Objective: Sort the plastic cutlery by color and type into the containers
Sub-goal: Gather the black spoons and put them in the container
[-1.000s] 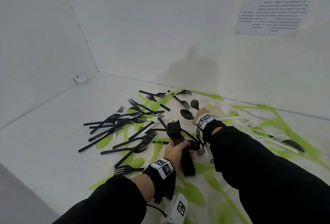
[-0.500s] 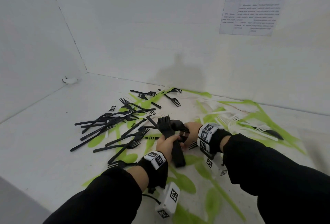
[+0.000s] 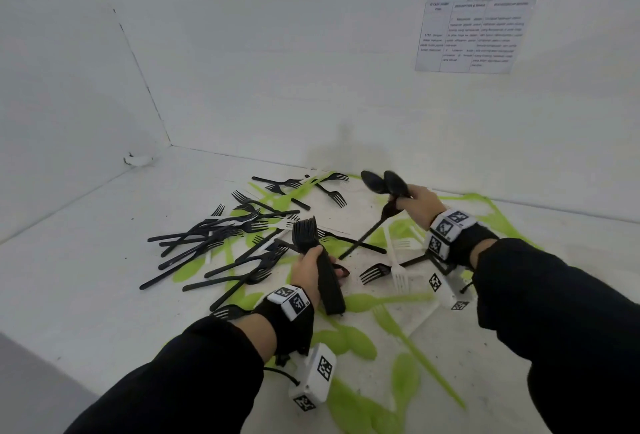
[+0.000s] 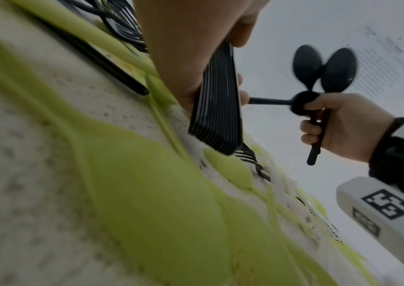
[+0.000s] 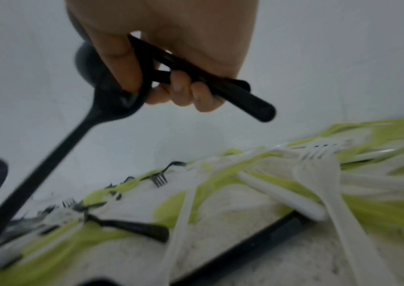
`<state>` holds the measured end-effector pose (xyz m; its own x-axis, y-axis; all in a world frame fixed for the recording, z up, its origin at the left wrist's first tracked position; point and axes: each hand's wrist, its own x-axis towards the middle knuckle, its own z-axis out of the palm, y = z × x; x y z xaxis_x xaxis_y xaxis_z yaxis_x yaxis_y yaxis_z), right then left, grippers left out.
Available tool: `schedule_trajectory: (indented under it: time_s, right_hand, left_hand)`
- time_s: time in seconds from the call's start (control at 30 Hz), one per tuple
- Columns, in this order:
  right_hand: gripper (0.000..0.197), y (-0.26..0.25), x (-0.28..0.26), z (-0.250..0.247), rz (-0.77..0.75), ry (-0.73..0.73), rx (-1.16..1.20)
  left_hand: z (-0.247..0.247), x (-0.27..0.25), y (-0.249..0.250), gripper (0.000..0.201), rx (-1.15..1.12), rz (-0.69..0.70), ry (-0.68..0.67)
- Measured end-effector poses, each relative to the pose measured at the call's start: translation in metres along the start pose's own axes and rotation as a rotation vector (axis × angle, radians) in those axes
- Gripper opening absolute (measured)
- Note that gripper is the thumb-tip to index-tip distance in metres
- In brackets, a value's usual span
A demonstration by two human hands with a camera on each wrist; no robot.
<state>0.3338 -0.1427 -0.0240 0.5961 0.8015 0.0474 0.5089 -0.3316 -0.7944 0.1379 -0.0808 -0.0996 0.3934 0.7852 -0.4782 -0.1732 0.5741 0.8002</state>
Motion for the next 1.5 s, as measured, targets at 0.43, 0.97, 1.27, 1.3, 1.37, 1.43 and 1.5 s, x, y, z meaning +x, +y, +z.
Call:
schedule_trajectory:
  time_s: [0.43, 0.97, 1.27, 1.3, 1.37, 1.43, 1.5]
  right_hand:
    - [0.014, -0.021, -0.025, 0.033, -0.049, -0.345, 0.005]
    - [0.021, -0.011, -0.062, 0.069, 0.133, -0.167, 0.05]
    - [0.03, -0.017, -0.088, 0.09, 0.016, -0.297, -0.086]
    - [0.03, -0.018, -0.088, 0.092, -0.011, -0.284, -0.115]
    - [0.031, -0.021, -0.091, 0.094, -0.046, -0.26, -0.17]
    - [0.031, -0.026, -0.093, 0.098, -0.037, -0.243, -0.182]
    - [0.03, -0.029, -0.094, 0.104, -0.024, -0.222, -0.175]
  left_hand:
    - [0.025, -0.032, -0.026, 0.012, 0.196, -0.102, -0.217]
    - [0.028, -0.046, -0.041, 0.002, 0.051, 0.07, -0.135]
    - [0.013, -0.039, -0.025, 0.007, -0.014, 0.137, -0.025]
    - [0.012, -0.038, -0.023, 0.009, -0.018, 0.134, -0.027]
    - [0.009, -0.036, -0.018, 0.007, -0.017, 0.108, -0.04]
    - [0.005, -0.037, -0.012, 0.015, -0.033, 0.064, -0.077]
    - [0.002, -0.035, -0.008, 0.024, -0.047, 0.046, -0.098]
